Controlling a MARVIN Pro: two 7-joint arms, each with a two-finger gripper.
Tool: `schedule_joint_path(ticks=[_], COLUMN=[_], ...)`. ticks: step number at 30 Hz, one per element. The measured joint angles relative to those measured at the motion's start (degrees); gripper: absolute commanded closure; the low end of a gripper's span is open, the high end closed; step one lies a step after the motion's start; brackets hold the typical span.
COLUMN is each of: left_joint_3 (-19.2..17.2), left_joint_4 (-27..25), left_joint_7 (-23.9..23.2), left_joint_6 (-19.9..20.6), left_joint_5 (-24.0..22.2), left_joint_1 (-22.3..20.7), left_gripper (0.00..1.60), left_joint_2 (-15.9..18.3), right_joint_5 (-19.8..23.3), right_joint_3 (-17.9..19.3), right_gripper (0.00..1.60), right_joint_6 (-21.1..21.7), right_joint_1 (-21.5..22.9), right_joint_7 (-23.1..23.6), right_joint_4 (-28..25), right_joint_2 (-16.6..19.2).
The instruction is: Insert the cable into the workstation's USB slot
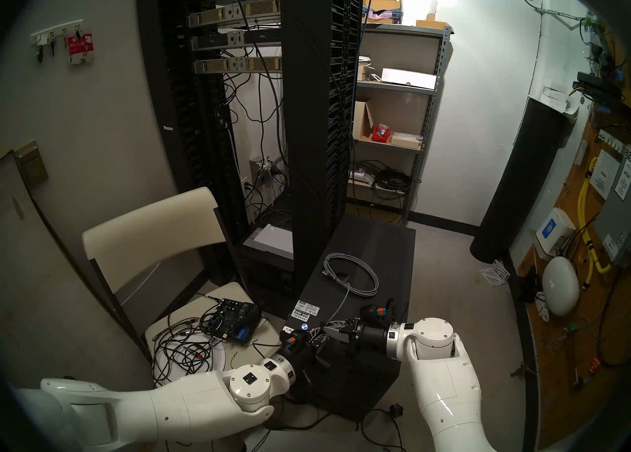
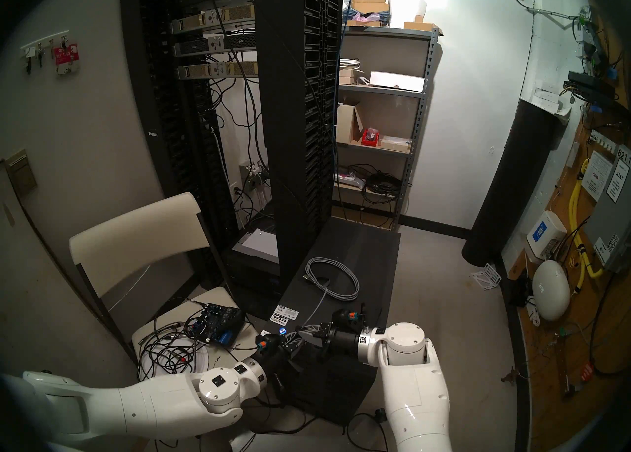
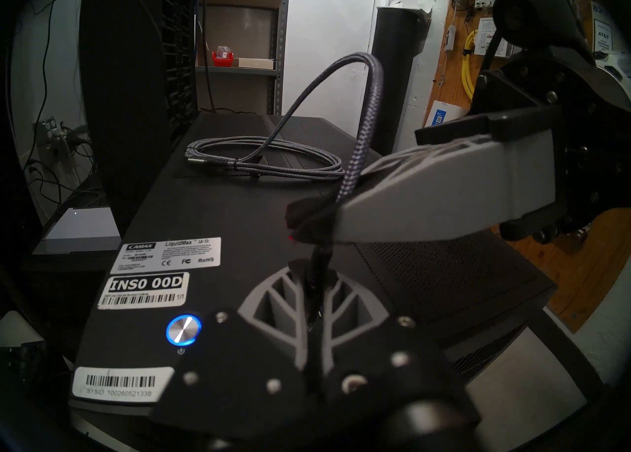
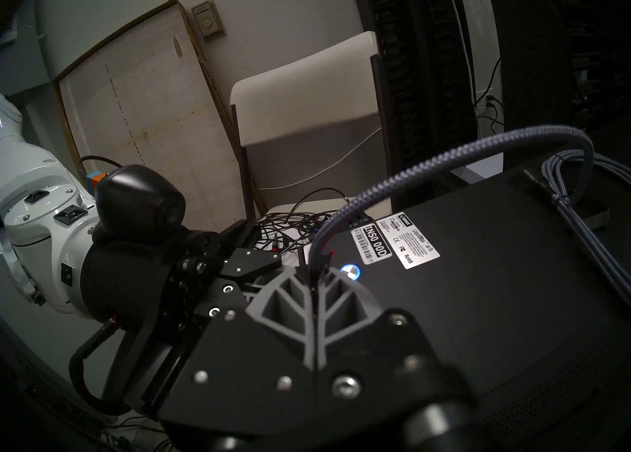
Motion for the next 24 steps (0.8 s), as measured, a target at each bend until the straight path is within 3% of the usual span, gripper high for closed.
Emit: schedule_joint_path(ticks=[24], left_joint_3=[0.2], left_joint_4=[1.9], left_joint_7=[0.2], left_joint_6=[0.0], left_joint_5=[0.6], left_joint_1=[-0.4], left_gripper=[1.60], left_joint_2=[-1.2], right_joint_5=[-0.7], right_joint_3=[0.1], right_gripper=[1.60], right_joint_6=[0.9], right_joint_1=[0.6], right_joint_7=[0.1], right_joint_4=[0.7], right_joint_2=[0.1])
